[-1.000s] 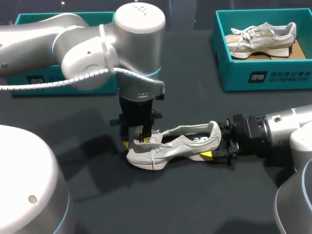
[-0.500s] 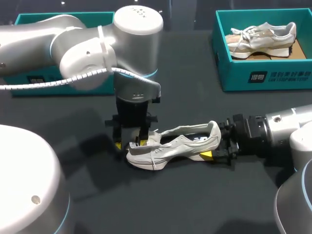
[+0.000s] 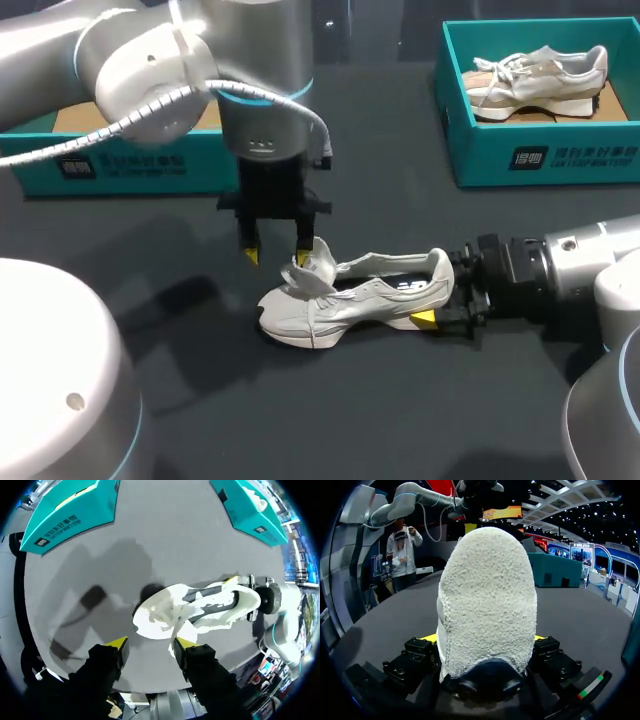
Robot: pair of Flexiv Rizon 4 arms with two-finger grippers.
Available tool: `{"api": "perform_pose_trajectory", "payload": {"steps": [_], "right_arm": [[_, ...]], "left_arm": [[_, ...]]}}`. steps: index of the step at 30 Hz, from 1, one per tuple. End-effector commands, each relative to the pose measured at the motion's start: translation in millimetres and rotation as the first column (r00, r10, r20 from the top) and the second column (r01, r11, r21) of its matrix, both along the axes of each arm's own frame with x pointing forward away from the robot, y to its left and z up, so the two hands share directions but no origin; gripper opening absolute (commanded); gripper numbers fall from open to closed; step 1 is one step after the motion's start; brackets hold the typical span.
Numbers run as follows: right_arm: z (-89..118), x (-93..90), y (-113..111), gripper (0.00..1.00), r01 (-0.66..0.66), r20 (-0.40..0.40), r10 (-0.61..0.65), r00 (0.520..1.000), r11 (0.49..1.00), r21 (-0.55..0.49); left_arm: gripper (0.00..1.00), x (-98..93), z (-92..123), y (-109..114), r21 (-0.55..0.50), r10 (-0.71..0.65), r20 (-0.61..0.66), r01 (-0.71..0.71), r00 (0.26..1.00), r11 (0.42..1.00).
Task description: Take the shoe out of the shoebox, open the shoe tongue, remove and reinsert the insole, then place the shoe into the shoebox
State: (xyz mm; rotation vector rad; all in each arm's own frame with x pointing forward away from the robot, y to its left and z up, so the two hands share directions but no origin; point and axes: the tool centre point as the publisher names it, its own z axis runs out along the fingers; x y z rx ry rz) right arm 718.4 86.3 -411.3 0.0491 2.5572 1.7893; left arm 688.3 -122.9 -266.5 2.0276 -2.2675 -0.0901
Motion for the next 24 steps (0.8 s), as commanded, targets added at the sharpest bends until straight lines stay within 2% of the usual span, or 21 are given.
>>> {"api": "perform_pose_trajectory", "payload": {"steps": [1, 3, 4, 5, 7, 9, 10, 21, 22, 24], "right_arm": [[-1.1, 0.0, 1.0, 0.00, 0.000, 0.000, 0.000, 1.000, 1.000, -0.002], [-1.1, 0.0, 1.0, 0.00, 0.000, 0.000, 0.000, 1.000, 1.000, -0.002], [-1.1, 0.0, 1.0, 0.00, 0.000, 0.000, 0.000, 1.000, 1.000, -0.002], [-1.1, 0.0, 1.0, 0.00, 0.000, 0.000, 0.000, 1.000, 1.000, -0.002], [-1.1, 0.0, 1.0, 0.00, 0.000, 0.000, 0.000, 1.000, 1.000, -0.002], [-1.1, 0.0, 1.0, 0.00, 0.000, 0.000, 0.000, 1.000, 1.000, -0.002], [-1.1, 0.0, 1.0, 0.00, 0.000, 0.000, 0.000, 1.000, 1.000, -0.002], [-1.1, 0.0, 1.0, 0.00, 0.000, 0.000, 0.000, 1.000, 1.000, -0.002], [-1.1, 0.0, 1.0, 0.00, 0.000, 0.000, 0.000, 1.000, 1.000, -0.002], [-1.1, 0.0, 1.0, 0.00, 0.000, 0.000, 0.000, 1.000, 1.000, -0.002]], "left_arm": [[0.47, -0.6, 30.8, -2.2, -0.035, -0.102, 0.018, 0.102, 0.995, 0.994], [0.41, -1.0, 40.0, -8.5, -0.057, -0.181, 0.015, 0.182, 0.983, 0.982], [0.27, -1.4, 43.6, -11.9, -0.065, -0.224, 0.013, 0.225, 0.974, 0.972], [0.02, -1.8, 47.6, -15.9, -0.073, -0.277, 0.013, 0.277, 0.961, 0.958], [0.00, -3.5, 53.6, -23.3, -0.056, -0.417, 0.042, 0.419, 0.908, 0.906], [0.00, -4.2, 59.7, -30.7, -0.015, -0.584, 0.055, 0.586, 0.810, 0.810], [0.00, -2.3, 63.5, -37.4, -0.031, -0.591, 0.043, 0.592, 0.806, 0.805], [0.00, -2.3, 63.5, -37.4, -0.031, -0.591, 0.043, 0.592, 0.806, 0.805], [0.00, 1.1, 61.0, -42.2, -0.066, -0.637, 0.053, 0.639, 0.769, 0.766], [0.00, 7.5, 57.0, -51.5, -0.159, -0.749, 0.050, 0.745, 0.661, 0.647]]}}
